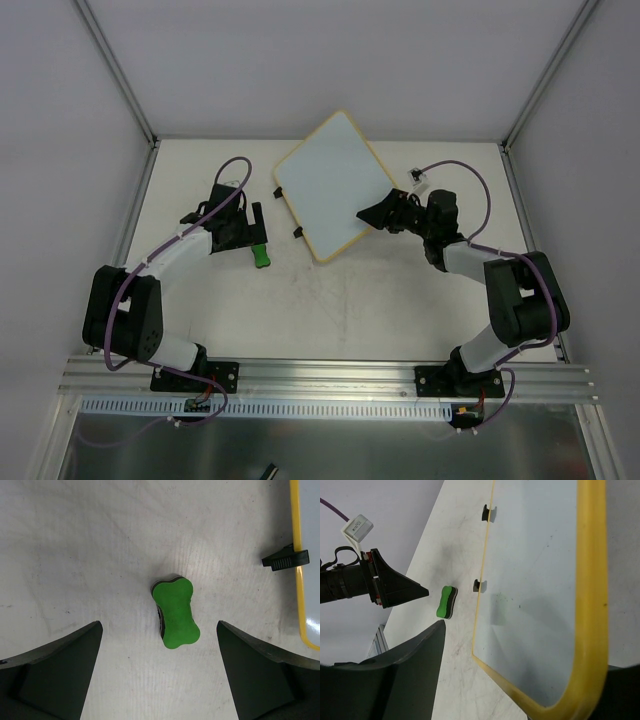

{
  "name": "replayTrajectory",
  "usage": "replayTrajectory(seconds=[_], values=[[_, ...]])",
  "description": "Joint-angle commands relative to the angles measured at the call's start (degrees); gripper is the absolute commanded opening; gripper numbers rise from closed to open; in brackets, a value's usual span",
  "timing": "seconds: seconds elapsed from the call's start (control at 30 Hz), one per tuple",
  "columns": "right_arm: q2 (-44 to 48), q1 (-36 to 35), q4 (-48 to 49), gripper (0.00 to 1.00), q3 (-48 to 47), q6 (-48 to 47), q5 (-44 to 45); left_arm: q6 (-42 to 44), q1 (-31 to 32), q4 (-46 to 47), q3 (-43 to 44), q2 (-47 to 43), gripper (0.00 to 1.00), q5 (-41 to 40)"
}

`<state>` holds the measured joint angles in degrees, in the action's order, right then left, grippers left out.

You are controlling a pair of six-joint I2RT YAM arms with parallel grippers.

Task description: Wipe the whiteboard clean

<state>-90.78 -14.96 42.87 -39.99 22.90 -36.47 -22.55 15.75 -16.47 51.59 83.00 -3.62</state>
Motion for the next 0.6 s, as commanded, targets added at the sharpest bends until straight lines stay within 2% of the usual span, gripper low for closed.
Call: replayTrajectory(seconds=[0.0, 0.17, 0.3, 0.37, 0.5, 0.57], values=[[2.0, -0.5, 1.0, 0.62, -2.2, -1.5, -0.1, 0.9, 0.1, 0.7, -0.4, -1.8, 0.99, -0.8], [2.3, -0.5, 1.0, 0.68, -1.8, -1.9, 0.2, 1.0, 0.2, 0.7, -0.3, -1.6, 0.99, -0.7], [2.1, -0.5, 1.0, 0.84, -1.8, -1.8, 0.2, 0.9, 0.2, 0.7, -0.2, -1.3, 0.99, -0.4], [2.0, -0.5, 1.0, 0.86, -1.8, -1.9, 0.1, 0.9, 0.1, 0.7, -0.2, -1.2, 0.99, -0.3], [2.1, -0.4, 1.0, 0.99, -1.7, -1.9, 0.0, 1.0, 0.2, 0.7, -0.2, -1.1, 0.99, -0.1], [2.0, -0.5, 0.9, 0.99, -1.6, -1.9, 0.1, 1.0, 0.1, 0.7, -0.2, -1.2, 0.99, -0.1]])
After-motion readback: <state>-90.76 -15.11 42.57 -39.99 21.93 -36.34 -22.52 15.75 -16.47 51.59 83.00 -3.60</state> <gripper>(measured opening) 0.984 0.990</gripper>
